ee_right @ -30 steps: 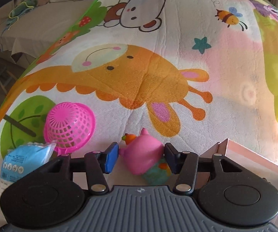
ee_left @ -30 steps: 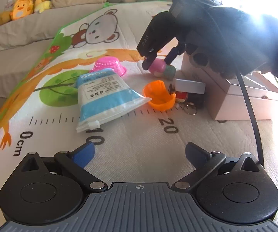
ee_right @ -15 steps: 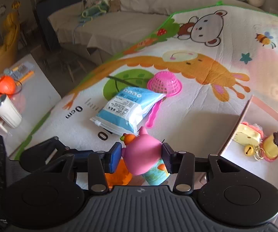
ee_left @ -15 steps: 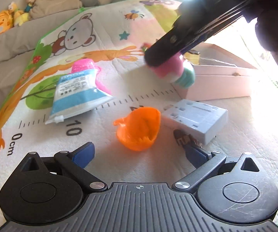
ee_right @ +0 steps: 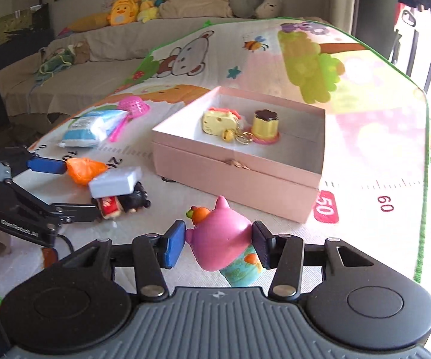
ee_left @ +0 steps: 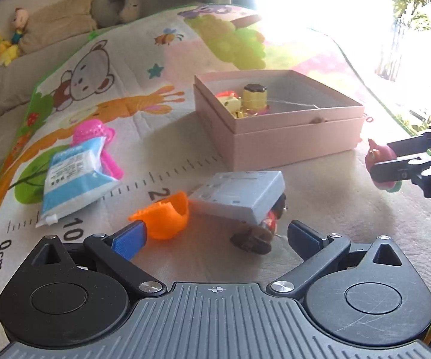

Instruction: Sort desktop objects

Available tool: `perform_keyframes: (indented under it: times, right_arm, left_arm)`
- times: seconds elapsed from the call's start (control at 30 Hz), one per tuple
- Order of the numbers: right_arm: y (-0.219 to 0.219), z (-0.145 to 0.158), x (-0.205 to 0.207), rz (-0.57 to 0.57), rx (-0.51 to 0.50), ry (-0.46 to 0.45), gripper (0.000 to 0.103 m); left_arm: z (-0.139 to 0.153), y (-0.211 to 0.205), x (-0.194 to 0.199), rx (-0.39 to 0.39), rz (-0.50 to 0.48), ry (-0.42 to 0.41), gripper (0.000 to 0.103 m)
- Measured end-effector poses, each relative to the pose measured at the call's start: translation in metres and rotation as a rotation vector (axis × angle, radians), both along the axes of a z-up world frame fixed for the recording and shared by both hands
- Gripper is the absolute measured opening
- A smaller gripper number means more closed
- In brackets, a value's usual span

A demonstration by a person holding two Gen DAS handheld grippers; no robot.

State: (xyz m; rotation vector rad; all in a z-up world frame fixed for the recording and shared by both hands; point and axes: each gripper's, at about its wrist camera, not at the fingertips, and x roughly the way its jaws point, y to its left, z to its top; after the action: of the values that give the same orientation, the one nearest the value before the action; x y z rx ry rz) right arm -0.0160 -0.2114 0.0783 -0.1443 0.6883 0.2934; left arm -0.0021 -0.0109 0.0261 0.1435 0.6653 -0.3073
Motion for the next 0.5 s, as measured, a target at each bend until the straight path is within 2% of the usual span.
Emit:
perform_keyframes:
  times: [0.1, 0.2, 0.33, 0.4, 0.5]
  right_arm:
    - [-0.007, -0.006, -0.005, -0.017, 0.038, -0.023, 0.057]
    - [0.0, -0.002, -0.02, 0.06, 0.062, -0.077, 0.066]
    - [0.018, 0.003, -0.033, 0.157, 0.06, -0.135, 0.077]
    - [0.027, 0.0, -0.034, 0.191, 0.06, -0.133, 0.08]
    - [0.041, -0.007, -0.035, 0.214, 0.026, -0.136, 0.081]
  left_arm:
    - [0.003, -0.013, 0.0, 0.031, -0.008, -0.025, 0.103]
    - [0.006, -0.015, 0.007, 0.099, 0.048, -0.058, 0.103]
    - [0.013, 0.004, 0.023, 0.172, 0.191, -0.098, 0.103]
    - [0.015, 0.018, 0.03, 0.218, 0.272, -0.113, 0.103]
    - [0.017, 0.043, 0.036, 0.234, 0.371, -0.094, 0.103]
